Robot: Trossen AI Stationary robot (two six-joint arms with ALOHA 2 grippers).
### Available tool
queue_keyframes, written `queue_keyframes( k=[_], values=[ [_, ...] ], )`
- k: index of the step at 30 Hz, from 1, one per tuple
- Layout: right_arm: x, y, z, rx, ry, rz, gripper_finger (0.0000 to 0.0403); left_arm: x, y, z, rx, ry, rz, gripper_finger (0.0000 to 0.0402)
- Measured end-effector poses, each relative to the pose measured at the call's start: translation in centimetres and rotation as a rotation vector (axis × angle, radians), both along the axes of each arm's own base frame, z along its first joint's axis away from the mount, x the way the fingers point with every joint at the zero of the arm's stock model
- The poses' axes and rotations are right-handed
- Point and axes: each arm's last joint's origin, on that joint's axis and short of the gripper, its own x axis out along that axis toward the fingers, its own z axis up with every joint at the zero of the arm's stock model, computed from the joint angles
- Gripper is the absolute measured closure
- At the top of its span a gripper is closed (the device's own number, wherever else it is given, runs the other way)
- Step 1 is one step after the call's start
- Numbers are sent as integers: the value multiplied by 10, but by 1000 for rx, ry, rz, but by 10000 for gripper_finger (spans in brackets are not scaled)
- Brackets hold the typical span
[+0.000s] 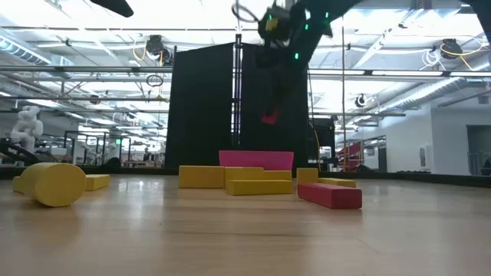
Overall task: Sort blocks
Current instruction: Put the red block into the red bin
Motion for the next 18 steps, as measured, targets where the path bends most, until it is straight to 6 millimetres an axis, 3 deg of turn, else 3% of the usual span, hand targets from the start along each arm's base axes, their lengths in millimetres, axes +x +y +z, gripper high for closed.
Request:
queue_keyframes(
  k=[4,8,18],
  values=[
    [-10,-42,-1,18,-83,-99,384,2,4,0,10,1,15,137],
    [-12,-68,-11,62,-141,-140,384,5,9,0,16,7,35,137],
    [-2,-83,-63,219,-69,-162,384,9,18,-1,28,22,69,137]
  ],
)
